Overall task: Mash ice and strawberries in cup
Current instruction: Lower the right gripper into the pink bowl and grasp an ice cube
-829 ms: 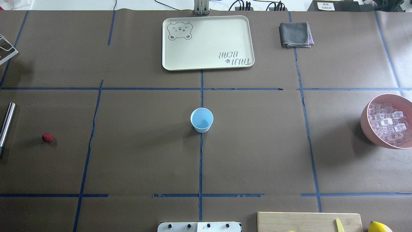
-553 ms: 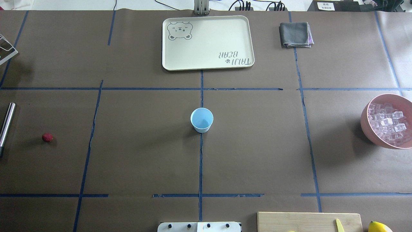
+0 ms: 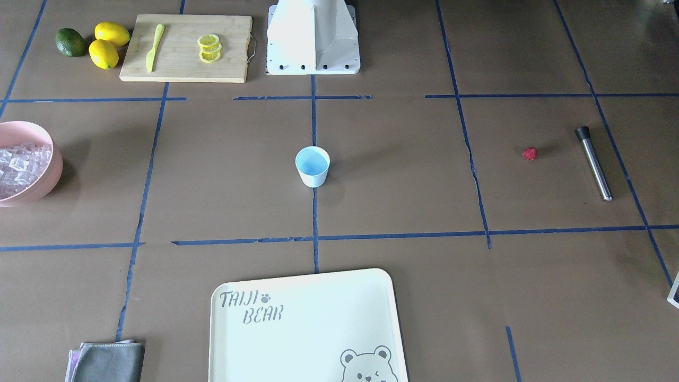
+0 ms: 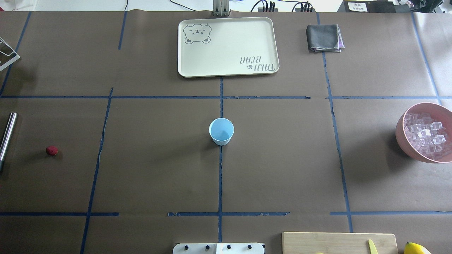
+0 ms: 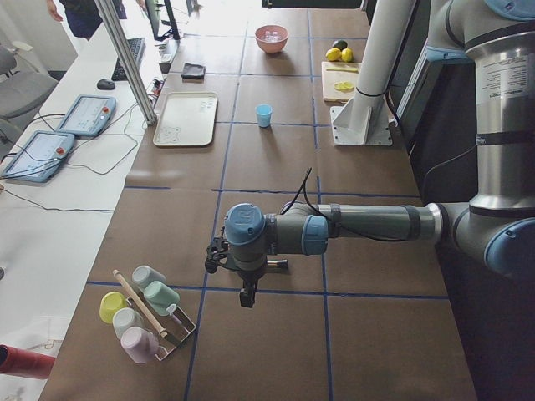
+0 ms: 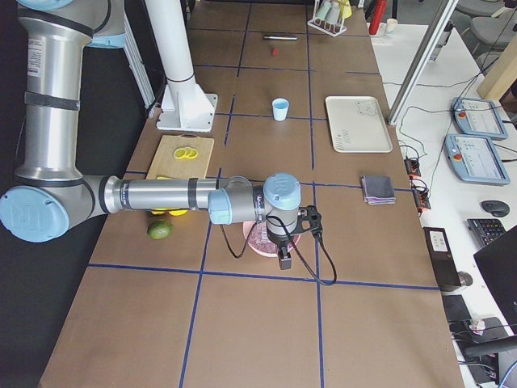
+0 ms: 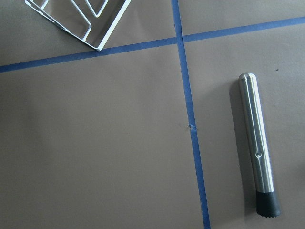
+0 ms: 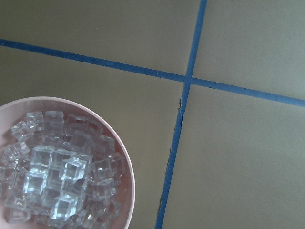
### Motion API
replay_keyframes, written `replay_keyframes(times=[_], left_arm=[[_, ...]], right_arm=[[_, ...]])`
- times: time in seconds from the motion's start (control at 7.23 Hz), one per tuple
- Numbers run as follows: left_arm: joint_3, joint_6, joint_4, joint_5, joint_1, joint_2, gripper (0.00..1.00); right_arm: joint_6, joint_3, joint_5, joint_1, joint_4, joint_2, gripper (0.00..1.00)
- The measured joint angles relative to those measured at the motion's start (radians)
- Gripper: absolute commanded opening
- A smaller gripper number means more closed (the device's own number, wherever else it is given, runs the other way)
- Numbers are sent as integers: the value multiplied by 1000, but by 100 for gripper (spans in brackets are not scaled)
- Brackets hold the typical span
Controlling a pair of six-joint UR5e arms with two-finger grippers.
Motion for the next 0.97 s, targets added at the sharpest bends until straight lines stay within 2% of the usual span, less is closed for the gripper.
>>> replay_keyframes(times=[0.55,0.83,0.97], left_arm=[[-2,0,-1,0,0,0,100],[-3,0,-1,0,0,0,100],[-3,0,-1,0,0,0,100]], right_arm=[[227,114,-12,-162,105,-22,96],[445,121,-84,-285,262,-67,92],[497,121,-129,-335,317,-102,90]])
